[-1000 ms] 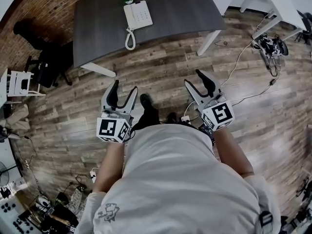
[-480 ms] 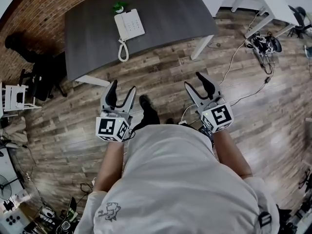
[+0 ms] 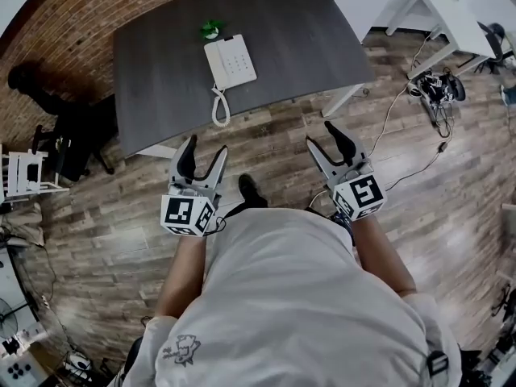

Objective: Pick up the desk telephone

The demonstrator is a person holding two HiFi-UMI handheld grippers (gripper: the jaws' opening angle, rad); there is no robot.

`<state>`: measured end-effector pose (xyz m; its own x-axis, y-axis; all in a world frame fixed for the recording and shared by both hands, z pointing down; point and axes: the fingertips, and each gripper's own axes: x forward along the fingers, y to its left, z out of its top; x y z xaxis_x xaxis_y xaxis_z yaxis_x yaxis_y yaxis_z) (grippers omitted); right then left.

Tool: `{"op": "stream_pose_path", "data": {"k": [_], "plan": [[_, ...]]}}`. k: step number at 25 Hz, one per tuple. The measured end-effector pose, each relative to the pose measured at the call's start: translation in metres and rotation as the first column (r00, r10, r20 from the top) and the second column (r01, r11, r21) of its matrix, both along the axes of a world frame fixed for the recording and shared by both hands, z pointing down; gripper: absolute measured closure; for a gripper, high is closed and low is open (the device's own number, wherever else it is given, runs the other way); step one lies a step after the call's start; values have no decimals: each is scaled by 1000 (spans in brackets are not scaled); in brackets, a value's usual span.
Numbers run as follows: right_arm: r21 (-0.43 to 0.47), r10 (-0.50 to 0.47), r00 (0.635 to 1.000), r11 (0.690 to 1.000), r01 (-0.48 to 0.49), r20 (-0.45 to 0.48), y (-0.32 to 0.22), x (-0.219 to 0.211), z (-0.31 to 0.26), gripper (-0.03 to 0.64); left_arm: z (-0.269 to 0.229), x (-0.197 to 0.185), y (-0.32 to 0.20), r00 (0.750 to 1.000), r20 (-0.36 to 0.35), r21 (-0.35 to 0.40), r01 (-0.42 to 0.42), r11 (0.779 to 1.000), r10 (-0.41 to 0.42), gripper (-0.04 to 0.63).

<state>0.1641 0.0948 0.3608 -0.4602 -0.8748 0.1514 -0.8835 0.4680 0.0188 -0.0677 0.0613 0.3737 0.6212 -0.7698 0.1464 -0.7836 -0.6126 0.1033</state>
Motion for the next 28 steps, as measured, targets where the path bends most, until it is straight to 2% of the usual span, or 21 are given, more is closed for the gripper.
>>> {"op": "stream_pose_path", "data": {"k": [15, 21, 28], "plan": [[-45, -35, 999, 998, 35, -19, -107, -102, 2, 399, 1, -85, -112, 998, -68, -8, -16, 1000, 16, 282], [-64, -50, 999, 997, 49, -19, -127, -125, 6, 399, 9, -97, -128, 997, -68, -24, -47, 999, 46, 282], [-84, -98, 995, 992, 97, -6, -137, -141, 14, 399, 11, -105, -135, 997, -56, -27, -46, 999, 45, 282]]}}
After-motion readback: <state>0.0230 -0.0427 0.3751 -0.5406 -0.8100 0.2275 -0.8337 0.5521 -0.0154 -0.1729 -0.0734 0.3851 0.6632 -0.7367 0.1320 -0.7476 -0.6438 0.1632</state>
